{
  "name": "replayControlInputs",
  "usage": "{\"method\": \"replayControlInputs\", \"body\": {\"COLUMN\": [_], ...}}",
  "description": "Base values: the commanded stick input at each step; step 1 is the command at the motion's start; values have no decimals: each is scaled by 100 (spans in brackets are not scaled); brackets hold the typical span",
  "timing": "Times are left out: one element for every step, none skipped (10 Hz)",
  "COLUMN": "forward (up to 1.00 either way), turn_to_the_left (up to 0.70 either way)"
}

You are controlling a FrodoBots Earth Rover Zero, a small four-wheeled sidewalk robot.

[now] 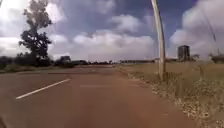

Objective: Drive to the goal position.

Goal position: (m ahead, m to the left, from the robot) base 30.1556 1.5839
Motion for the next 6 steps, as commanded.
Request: {"method": "replayControlInputs", "body": {"forward": [100,100,100,100,100,100], "turn_to_the_left": [0,0,0,0,0,0]}}
